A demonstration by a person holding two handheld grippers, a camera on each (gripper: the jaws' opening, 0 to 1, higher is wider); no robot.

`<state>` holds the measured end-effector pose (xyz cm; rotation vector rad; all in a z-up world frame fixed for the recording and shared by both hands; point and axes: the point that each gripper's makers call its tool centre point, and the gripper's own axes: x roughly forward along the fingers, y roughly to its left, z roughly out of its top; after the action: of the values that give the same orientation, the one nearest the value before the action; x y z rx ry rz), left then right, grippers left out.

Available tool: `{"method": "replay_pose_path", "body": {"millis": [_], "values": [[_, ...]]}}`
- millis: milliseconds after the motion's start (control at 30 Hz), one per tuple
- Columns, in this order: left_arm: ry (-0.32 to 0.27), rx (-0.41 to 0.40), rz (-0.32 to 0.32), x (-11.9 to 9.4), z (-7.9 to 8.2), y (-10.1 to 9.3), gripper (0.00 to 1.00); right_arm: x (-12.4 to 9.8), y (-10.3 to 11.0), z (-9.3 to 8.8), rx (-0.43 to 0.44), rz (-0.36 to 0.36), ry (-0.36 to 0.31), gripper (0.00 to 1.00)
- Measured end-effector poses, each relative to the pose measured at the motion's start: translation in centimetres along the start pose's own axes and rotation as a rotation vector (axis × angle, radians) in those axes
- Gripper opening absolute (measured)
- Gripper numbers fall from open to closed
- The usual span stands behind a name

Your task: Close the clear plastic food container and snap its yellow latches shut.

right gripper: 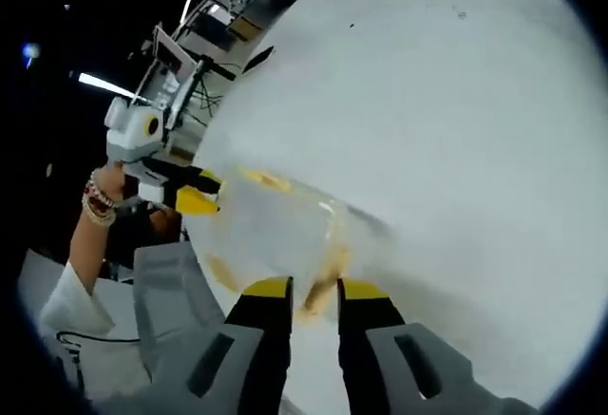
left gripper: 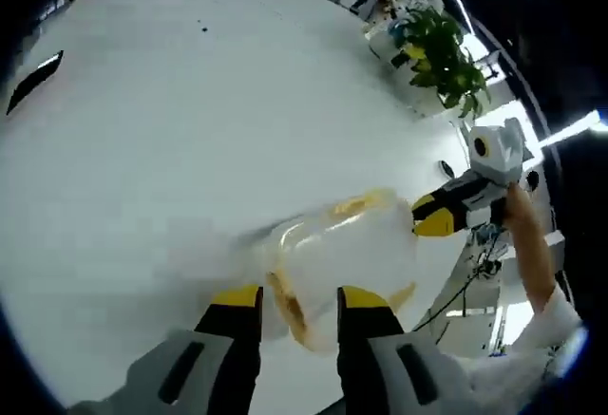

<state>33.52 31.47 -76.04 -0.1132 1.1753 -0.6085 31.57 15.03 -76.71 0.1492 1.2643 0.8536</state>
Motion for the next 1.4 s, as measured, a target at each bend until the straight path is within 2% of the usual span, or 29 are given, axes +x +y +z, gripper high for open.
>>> {"method": "replay_pose_path", "body": {"millis": [67, 100, 167, 200, 233, 300, 333, 367, 400, 433, 500, 567, 600, 633, 667, 700, 800, 867, 900, 1000, 1100, 1233, 1333, 1400], "values": [[-0.110, 0.035, -0.020, -1.6, 2.4, -0.5, 0.33, -1.0, -0.1, 0.4, -0.068, -0.043, 0.011, 0.11], [-0.176, 0.064, -0.052, -2.4, 3.5, -1.3, 0.34, -1.6, 0.0, 1.8, -0.106, -0.052, -0.042, 0.10], [-0.233, 0.131, -0.099, -2.8, 4.1, -2.6, 0.27, -2.3, 1.5, 4.1, -0.118, 0.010, -0.140, 0.09], [-0.241, 0.166, -0.109, -2.7, 4.0, -3.1, 0.13, -2.3, 2.3, 4.6, -0.129, 0.042, -0.163, 0.07], [-0.234, 0.197, -0.111, -2.3, 3.6, -3.6, 0.03, -2.2, 2.9, 5.1, -0.149, 0.071, -0.178, 0.04], [-0.203, 0.228, -0.102, -0.8, 2.5, -4.3, 0.00, -1.4, 4.5, 5.8, -0.199, 0.118, -0.206, 0.00], [-0.192, 0.235, -0.108, 0.0, 2.1, -4.6, 0.00, -0.6, 5.5, 5.5, -0.259, 0.138, -0.192, 0.00], [-0.169, 0.257, -0.131, 1.0, 1.2, -5.5, 0.00, 0.1, 5.7, 5.7, -0.288, 0.153, -0.173, 0.00], [-0.153, 0.286, -0.152, 1.7, 0.5, -6.1, 0.00, 1.0, 6.2, 5.2, -0.339, 0.153, -0.132, 0.00], [-0.144, 0.310, -0.164, 2.3, 0.0, -6.7, 0.00, 1.4, 6.3, 5.1, -0.358, 0.154, -0.124, 0.00], [-0.130, 0.415, -0.170, 3.5, -1.0, -7.7, 0.00, 2.9, 6.1, 4.9, -0.471, 0.101, -0.083, 0.01], [-0.139, 0.519, -0.176, 4.1, -1.0, -8.4, 0.00, 4.1, 5.7, 4.4, -0.559, 0.057, -0.024, 0.03], [-0.195, 0.552, -0.213, 4.1, -0.2, -9.3, 0.00, 4.5, 5.7, 4.2, -0.579, 0.049, -0.006, 0.04], [-0.191, 0.560, -0.212, 4.1, -0.2, -9.5, 0.07, 4.9, 5.6, 4.6, -0.597, 0.045, 0.001, 0.05], [-0.185, 0.551, -0.207, 4.0, -0.3, -9.4, 0.13, 5.1, 5.8, 4.8, -0.613, 0.050, -0.002, 0.06], [-0.197, 0.579, -0.213, 3.7, -0.1, -9.5, 0.19, 5.2, 6.0, 5.2, -0.640, 0.056, -0.011, 0.06], [-0.188, 0.648, -0.223, 3.3, -0.5, -9.3, 0.22, 5.3, 6.1, 6.3, -0.667, 0.075, -0.024, 0.13], [-0.172, 0.692, -0.205, 3.2, -0.9, -8.8, 0.29, 5.3, 6.3, 6.2, -0.683, 0.097, -0.016, 0.21], [-0.169, 0.733, -0.184, 3.2, -1.1, -8.4, 0.36, 5.5, 6.1, 6.7, -0.692, 0.107, -0.009, 0.23], [-0.176, 0.796, -0.167, 3.2, -1.4, -8.5, 0.47, 5.6, 5.3, 6.8, -0.717, 0.084, 0.017, 0.24], [-0.181, 0.854, -0.128, 3.5, -1.3, -8.4, 0.48, 5.6, 4.5, 6.6, -0.737, 0.066, 0.056, 0.27], [-0.194, 0.986, -0.073, 4.2, -1.2, -8.5, 0.48, 5.6, 4.5, 6.0, -0.764, 0.097, 0.100, 0.30], [-0.190, 1.093, -0.026, 4.6, -1.4, -8.4, 0.50, 5.7, 4.3, 5.0, -0.811, 0.101, 0.198, 0.33], [-0.180, 1.209, 0.019, 4.8, -1.6, -8.2, 0.51, 5.8, 3.9, 4.5, -0.834, 0.085, 0.254, 0.34]]}}
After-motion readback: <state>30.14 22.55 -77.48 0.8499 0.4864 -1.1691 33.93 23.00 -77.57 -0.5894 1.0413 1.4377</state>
